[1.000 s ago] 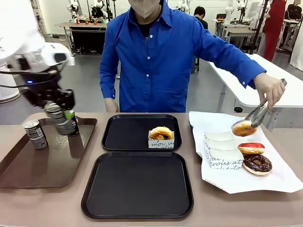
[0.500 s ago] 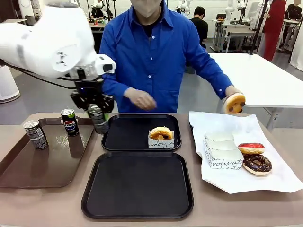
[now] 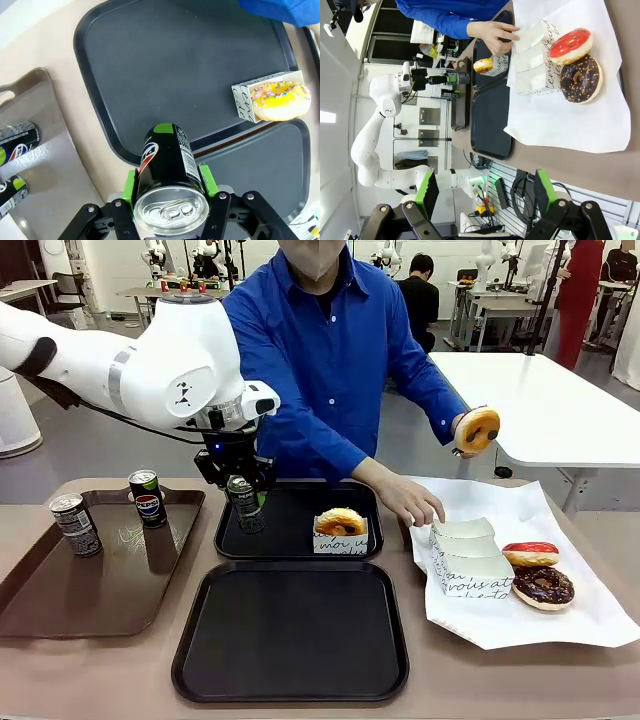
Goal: Set up donuts and drinks on trays.
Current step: Pick up one Pepsi coke and place it on the Flat Tray.
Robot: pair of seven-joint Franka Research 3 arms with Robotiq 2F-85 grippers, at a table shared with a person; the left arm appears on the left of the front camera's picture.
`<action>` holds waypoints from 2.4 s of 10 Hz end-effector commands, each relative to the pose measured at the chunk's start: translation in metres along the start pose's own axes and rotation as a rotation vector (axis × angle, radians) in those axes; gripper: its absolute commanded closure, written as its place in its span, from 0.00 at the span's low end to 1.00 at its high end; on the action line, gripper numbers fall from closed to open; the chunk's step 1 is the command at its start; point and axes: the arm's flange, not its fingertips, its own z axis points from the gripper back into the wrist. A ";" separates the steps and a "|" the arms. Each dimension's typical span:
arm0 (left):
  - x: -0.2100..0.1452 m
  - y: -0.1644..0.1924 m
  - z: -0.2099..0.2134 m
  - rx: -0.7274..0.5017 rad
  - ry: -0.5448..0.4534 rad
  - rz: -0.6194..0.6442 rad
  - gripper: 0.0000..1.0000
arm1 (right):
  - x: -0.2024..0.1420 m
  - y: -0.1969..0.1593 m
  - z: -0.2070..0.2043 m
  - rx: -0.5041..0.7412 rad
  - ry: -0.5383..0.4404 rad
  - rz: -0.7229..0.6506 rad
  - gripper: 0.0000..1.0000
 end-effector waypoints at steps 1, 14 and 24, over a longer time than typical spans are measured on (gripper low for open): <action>0.002 0.011 0.000 0.008 -0.031 -0.036 0.42 | 0.001 0.000 0.000 0.016 -0.005 0.009 0.00; -0.080 0.092 0.052 0.086 0.007 -0.114 0.42 | 0.001 0.000 0.000 0.016 -0.005 0.009 0.00; -0.080 0.092 0.052 0.086 0.007 -0.114 0.42 | 0.001 0.000 0.000 0.016 -0.005 0.009 0.00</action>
